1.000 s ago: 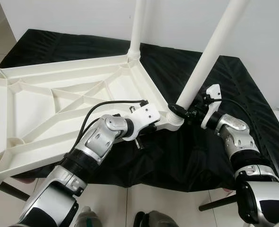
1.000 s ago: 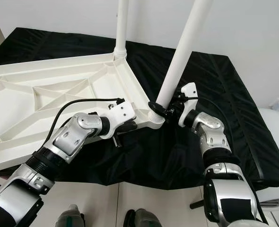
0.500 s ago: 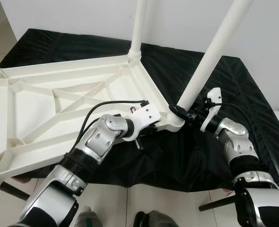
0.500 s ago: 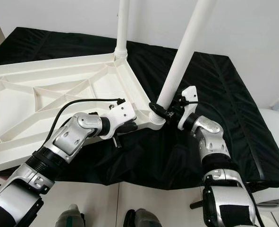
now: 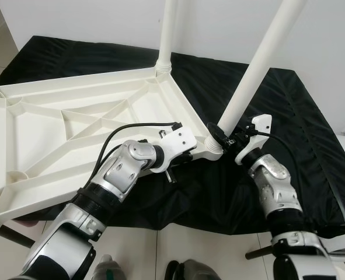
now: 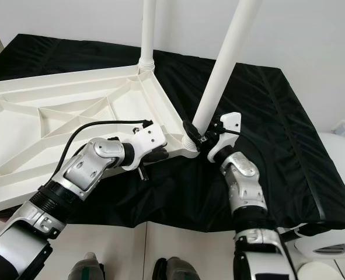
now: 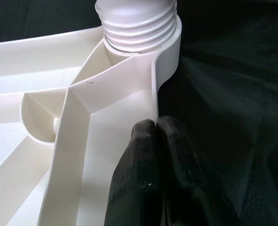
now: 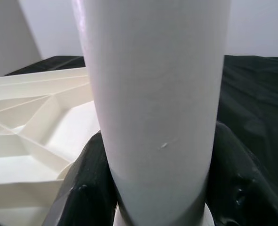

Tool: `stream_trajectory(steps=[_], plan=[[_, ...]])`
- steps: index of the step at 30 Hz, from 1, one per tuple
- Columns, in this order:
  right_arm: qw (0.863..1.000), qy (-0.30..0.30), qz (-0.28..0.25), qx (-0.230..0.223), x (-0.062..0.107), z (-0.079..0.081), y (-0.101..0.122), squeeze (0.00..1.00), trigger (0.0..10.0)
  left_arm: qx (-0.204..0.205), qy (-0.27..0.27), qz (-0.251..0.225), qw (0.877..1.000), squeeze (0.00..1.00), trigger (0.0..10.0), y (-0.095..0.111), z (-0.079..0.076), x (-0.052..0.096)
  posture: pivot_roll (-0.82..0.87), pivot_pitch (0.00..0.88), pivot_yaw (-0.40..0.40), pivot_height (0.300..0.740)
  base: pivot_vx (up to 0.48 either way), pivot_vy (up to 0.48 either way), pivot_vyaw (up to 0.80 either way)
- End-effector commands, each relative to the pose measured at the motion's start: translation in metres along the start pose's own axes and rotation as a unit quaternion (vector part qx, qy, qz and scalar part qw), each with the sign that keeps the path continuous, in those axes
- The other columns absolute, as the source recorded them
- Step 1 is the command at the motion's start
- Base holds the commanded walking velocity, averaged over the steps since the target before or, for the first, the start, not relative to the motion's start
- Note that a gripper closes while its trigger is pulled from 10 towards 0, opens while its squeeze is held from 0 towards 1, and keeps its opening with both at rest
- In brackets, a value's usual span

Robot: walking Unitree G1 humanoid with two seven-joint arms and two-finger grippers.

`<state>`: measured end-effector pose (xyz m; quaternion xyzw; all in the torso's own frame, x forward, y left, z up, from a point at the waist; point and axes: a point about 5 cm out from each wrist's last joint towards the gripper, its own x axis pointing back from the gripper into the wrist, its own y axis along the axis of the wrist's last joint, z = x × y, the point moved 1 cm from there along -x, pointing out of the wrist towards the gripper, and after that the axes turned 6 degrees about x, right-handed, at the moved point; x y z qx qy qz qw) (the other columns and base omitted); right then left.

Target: Building children table

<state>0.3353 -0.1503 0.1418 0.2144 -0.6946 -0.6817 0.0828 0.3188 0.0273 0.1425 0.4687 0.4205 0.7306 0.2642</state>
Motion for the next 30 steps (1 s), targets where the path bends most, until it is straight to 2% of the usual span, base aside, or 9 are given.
stream_trajectory(steps=[1,8,10,15,23,24,26,27,30], plan=[[1.0,-0.008,-0.026,-0.007,-0.006,0.003,0.012,0.0,0.0,-0.006,-0.026,-0.013,1.0,0.0,10.0,0.007,-0.008,-0.004,0.06,0.03,-0.1,0.74,0.0,0.0,0.0],[0.999,-0.039,-0.03,-0.015,-0.008,0.01,0.013,0.0,0.0,-0.005,-0.026,-0.012,1.0,0.0,10.0,0.007,-0.009,-0.003,0.06,0.037,-0.099,0.74,0.0,0.0,0.0],[0.994,-0.105,-0.021,-0.017,-0.012,0.019,0.014,0.0,0.0,-0.004,-0.028,-0.011,1.0,0.0,10.0,0.006,-0.01,-0.003,0.06,0.04,-0.098,0.74,0.0,0.0,0.0],[0.986,-0.164,0.005,0.003,-0.012,0.03,0.011,0.0,0.0,-0.003,-0.028,-0.011,1.0,0.0,10.0,0.006,-0.01,-0.003,0.06,0.041,-0.1,0.74,0.0,0.0,0.0],[0.982,-0.189,0.02,0.019,-0.01,0.036,0.013,0.0,0.0,-0.002,-0.029,-0.012,0.999,0.0,10.0,0.006,-0.012,-0.004,0.06,0.04,-0.102,0.74,0.0,0.0,0.0],[0.981,-0.191,0.021,0.019,-0.01,0.035,0.013,0.0,2.1,-0.002,-0.03,-0.013,0.999,0.0,10.0,0.006,-0.013,-0.004,0.06,0.039,-0.104,0.74,0.0,0.0,0.0],[0.981,-0.191,0.021,0.019,-0.01,0.035,0.013,0.0,2.1,-0.002,-0.03,-0.013,0.999,0.0,10.0,0.006,-0.013,-0.004,0.06,0.039,-0.104,0.74,0.0,0.0,0.0],[0.98,-0.198,0.022,0.022,-0.009,0.034,0.013,0.0,10.0,-0.001,-0.03,-0.013,0.999,0.0,10.0,0.006,-0.013,-0.004,0.06,0.038,-0.104,0.74,0.0,0.0,0.0],[0.979,-0.199,0.023,0.021,-0.009,0.033,0.013,0.0,10.0,-0.002,-0.029,-0.013,0.999,0.0,10.0,0.006,-0.013,-0.004,0.06,0.037,-0.104,0.74,0.0,0.0,0.0]])
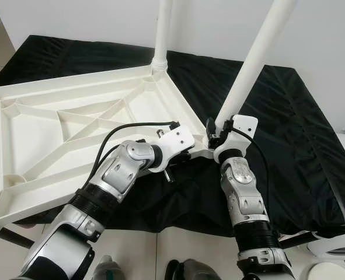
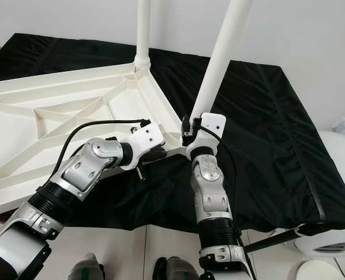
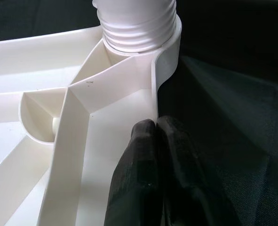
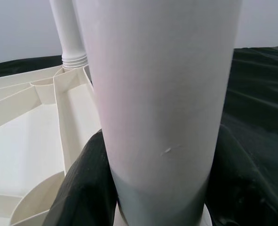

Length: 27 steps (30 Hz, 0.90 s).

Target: Building children table

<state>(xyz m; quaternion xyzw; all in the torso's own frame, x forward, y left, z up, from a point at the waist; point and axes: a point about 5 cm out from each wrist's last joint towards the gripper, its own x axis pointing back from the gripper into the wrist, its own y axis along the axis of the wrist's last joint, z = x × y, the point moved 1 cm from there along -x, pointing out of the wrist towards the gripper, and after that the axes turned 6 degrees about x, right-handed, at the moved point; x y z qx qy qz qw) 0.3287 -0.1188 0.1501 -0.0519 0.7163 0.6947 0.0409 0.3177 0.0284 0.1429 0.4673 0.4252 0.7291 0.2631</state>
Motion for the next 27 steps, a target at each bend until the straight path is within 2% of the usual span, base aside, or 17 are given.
stream_trajectory(steps=[1,2,3,12,13,14,17,19,27], plan=[[1.0,0.001,-0.01,-0.002,0.001,0.001,0.005,0.0,10.0,-0.006,-0.031,-0.01,0.999,0.0,10.0,0.006,-0.012,-0.005,0.06,0.036,-0.105,0.74,0.0,0.0,0.0],[1.0,0.001,-0.01,-0.002,0.001,0.001,0.005,0.0,10.0,-0.006,-0.031,-0.01,0.999,0.0,10.0,0.006,-0.012,-0.005,0.06,0.036,-0.105,0.74,0.0,0.0,0.0],[1.0,0.002,-0.011,-0.007,0.002,0.0,0.006,1.0,10.0,-0.006,-0.031,-0.01,0.999,0.0,10.0,0.006,-0.013,-0.005,0.06,0.034,-0.106,0.74,0.0,0.0,0.0],[1.0,-0.009,-0.01,-0.022,0.003,-0.012,0.01,1.0,10.0,-0.006,-0.031,-0.01,0.999,0.0,10.0,0.005,-0.013,-0.005,0.06,0.028,-0.107,0.74,0.0,0.0,0.0],[1.0,0.0,-0.013,-0.023,0.002,-0.014,0.011,0.0,10.0,-0.006,-0.032,-0.01,0.999,0.0,10.0,0.005,-0.014,-0.006,0.06,0.024,-0.108,0.74,0.0,0.0,0.0],[0.999,0.025,-0.017,-0.022,0.002,-0.015,0.012,0.0,10.0,-0.006,-0.032,-0.01,0.999,0.0,10.0,0.005,-0.014,-0.006,0.06,0.022,-0.108,0.74,0.0,0.0,0.0],[0.999,0.047,-0.018,-0.021,0.002,-0.015,0.012,0.0,10.0,-0.006,-0.032,-0.01,0.999,0.0,10.0,0.005,-0.014,-0.006,0.06,0.021,-0.109,0.74,0.0,0.0,0.0],[0.991,0.132,-0.016,0.004,0.001,-0.021,0.006,0.0,10.0,-0.007,-0.032,-0.01,0.999,0.0,10.0,0.005,-0.014,-0.007,0.06,0.015,-0.108,0.74,0.0,0.0,0.0],[0.977,0.209,-0.005,0.034,-0.002,-0.037,0.0,0.0,10.0,-0.005,-0.031,-0.006,0.999,0.0,10.0,0.002,-0.016,-0.008,0.06,0.01,-0.105,0.74,0.0,0.0,0.0]])
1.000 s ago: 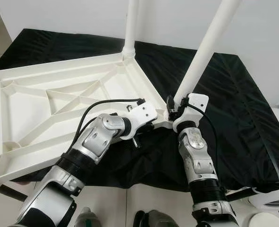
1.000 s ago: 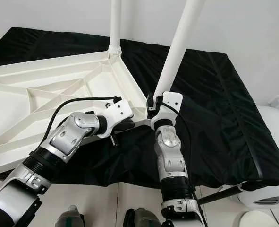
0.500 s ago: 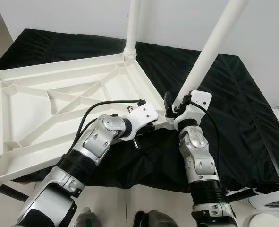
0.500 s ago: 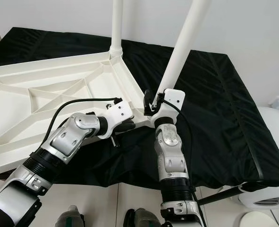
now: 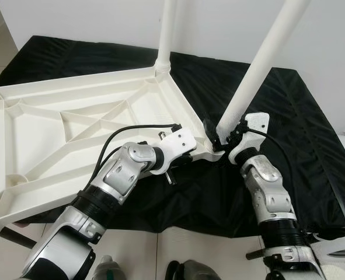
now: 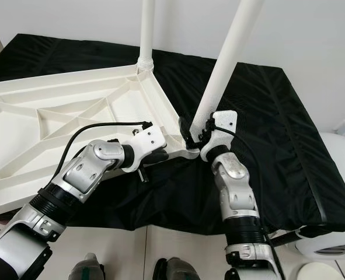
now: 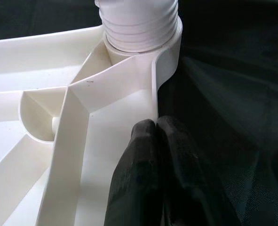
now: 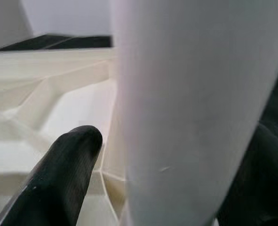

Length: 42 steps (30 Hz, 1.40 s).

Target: Building children table

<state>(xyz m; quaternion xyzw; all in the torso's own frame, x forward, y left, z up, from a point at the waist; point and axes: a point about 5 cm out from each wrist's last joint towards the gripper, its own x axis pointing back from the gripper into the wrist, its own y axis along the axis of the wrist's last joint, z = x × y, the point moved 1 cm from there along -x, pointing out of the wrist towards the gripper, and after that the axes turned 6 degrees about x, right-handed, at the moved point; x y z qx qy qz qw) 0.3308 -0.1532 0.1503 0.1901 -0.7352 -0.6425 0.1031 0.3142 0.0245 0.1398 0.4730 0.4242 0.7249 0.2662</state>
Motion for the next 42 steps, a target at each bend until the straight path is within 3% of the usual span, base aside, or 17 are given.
stream_trajectory(steps=[1,6,11,20,21,22,23,24,35,36,42], plan=[[1.0,0.018,-0.003,-0.001,0.001,-0.006,0.0,0.0,10.0,-0.006,-0.023,-0.005,1.0,0.0,10.0,0.002,-0.011,-0.006,0.06,0.01,-0.106,0.74,0.0,0.0,0.0],[0.999,0.033,0.002,0.003,0.002,-0.01,-0.002,0.0,10.0,-0.006,-0.023,-0.004,1.0,0.0,10.0,0.002,-0.011,-0.006,0.06,0.011,-0.103,0.74,0.0,0.0,0.0],[0.989,0.143,0.033,0.022,0.009,-0.022,-0.007,0.0,10.0,-0.005,-0.02,-0.003,1.0,0.0,10.0,0.002,-0.009,-0.005,0.06,0.021,-0.1,0.74,0.0,0.0,0.0],[0.98,0.191,0.052,0.014,0.012,-0.038,-0.01,0.0,10.0,-0.003,-0.017,-0.004,1.0,0.0,10.0,0.003,-0.007,-0.004,0.06,0.028,-0.097,0.74,0.0,0.0,0.0],[0.98,0.193,0.055,0.011,0.011,-0.039,-0.012,0.0,4.8,-0.003,-0.017,-0.004,1.0,0.0,10.0,0.003,-0.008,-0.004,0.06,0.03,-0.095,0.74,0.0,0.0,0.0],[0.98,0.193,0.055,0.011,0.011,-0.039,-0.012,0.0,4.8,-0.003,-0.017,-0.004,1.0,0.0,10.0,0.003,-0.008,-0.004,0.06,0.03,-0.095,0.74,0.0,0.0,0.0],[0.979,0.195,0.057,0.008,0.011,-0.04,-0.013,0.0,4.0,-0.003,-0.017,-0.004,1.0,0.0,10.0,0.003,-0.008,-0.003,0.06,0.029,-0.094,0.74,0.0,0.0,0.0],[0.979,0.194,0.059,0.004,0.01,-0.041,-0.014,0.0,0.0,-0.004,-0.017,-0.004,1.0,0.0,10.0,0.003,-0.008,-0.003,0.07,0.032,-0.094,0.74,0.0,0.0,0.0],[0.978,0.204,0.054,0.006,0.009,-0.04,-0.013,0.0,0.0,-0.003,-0.015,-0.003,1.0,0.0,10.0,0.003,-0.006,-0.002,0.07,0.033,-0.096,0.74,0.0,0.0,0.0],[0.978,0.204,0.051,0.004,0.01,-0.039,-0.012,0.0,10.0,-0.003,-0.015,-0.003,1.0,0.0,10.0,0.003,-0.006,-0.001,0.07,0.033,-0.097,0.74,0.0,0.0,0.0],[0.979,0.201,0.038,0.004,0.01,-0.032,-0.009,0.0,10.0,-0.002,-0.015,-0.004,1.0,0.0,10.0,0.004,-0.007,-0.002,0.06,0.034,-0.097,0.74,0.0,0.0,0.0]])
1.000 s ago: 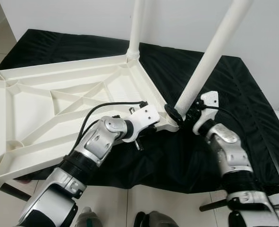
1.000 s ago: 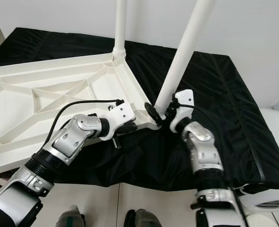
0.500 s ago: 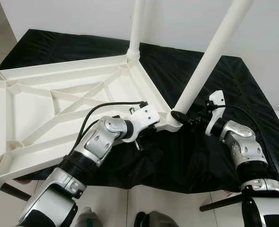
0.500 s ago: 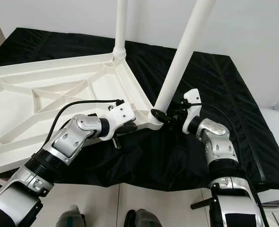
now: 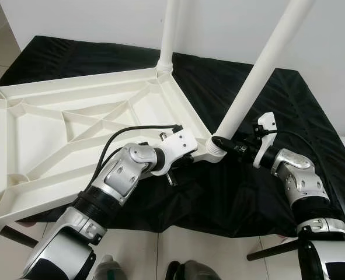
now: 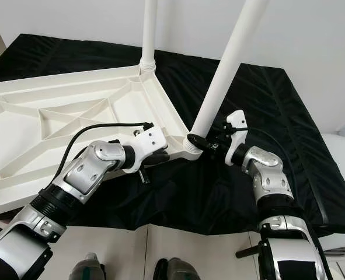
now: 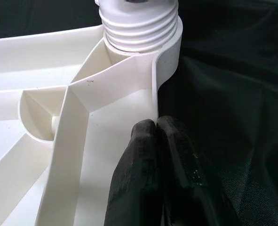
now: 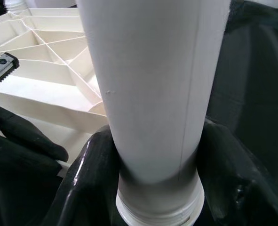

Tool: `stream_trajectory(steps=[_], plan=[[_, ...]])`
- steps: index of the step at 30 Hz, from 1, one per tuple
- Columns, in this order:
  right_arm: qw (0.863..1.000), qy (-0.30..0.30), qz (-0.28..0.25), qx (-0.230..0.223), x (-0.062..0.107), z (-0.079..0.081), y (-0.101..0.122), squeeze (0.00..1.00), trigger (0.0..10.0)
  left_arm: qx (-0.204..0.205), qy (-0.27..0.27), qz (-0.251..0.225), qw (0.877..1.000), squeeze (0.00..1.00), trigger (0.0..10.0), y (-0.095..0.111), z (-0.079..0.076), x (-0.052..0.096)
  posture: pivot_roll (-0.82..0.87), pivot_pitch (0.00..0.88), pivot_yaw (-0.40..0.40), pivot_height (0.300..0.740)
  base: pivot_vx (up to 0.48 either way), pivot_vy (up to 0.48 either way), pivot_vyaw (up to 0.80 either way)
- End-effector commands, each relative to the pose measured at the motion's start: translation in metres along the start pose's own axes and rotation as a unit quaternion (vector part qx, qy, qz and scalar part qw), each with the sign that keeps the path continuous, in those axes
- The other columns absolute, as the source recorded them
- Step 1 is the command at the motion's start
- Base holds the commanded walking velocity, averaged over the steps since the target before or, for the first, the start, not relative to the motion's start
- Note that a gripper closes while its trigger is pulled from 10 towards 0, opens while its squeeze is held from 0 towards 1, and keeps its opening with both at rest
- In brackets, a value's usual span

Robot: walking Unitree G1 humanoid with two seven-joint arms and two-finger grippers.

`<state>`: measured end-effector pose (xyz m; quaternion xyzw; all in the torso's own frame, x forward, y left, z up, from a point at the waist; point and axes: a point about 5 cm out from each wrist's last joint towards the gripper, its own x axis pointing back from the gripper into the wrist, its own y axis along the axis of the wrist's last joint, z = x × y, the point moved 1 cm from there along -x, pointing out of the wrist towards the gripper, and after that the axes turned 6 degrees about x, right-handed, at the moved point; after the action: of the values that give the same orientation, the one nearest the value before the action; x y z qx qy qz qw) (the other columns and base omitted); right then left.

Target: Building children table

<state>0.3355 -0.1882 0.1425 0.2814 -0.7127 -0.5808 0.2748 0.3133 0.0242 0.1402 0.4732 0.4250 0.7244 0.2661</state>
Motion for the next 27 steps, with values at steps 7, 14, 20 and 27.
stream_trajectory(steps=[7,14,20,27], plan=[[0.997,-0.066,-0.035,0.018,-0.014,0.02,0.013,0.0,10.0,-0.003,-0.018,-0.006,1.0,0.0,10.0,0.004,-0.008,-0.005,0.05,0.04,-0.099,0.74,0.0,0.0,0.0],[0.994,-0.107,-0.031,0.018,-0.023,0.027,0.014,0.0,10.0,-0.002,-0.018,-0.006,1.0,0.0,10.0,0.003,-0.008,-0.005,0.05,0.04,-0.099,0.74,0.0,0.0,0.0],[0.982,-0.183,-0.045,-0.002,-0.037,0.046,0.025,0.0,10.0,-0.002,-0.019,-0.005,1.0,0.0,10.0,0.002,-0.01,-0.004,0.06,0.047,-0.105,0.74,0.0,0.0,0.0],[0.962,-0.266,-0.044,-0.051,-0.045,0.055,0.031,0.0,10.0,-0.001,-0.02,-0.004,1.0,0.0,10.0,0.002,-0.01,-0.004,0.06,0.048,-0.101,0.74,0.0,0.0,0.0]])
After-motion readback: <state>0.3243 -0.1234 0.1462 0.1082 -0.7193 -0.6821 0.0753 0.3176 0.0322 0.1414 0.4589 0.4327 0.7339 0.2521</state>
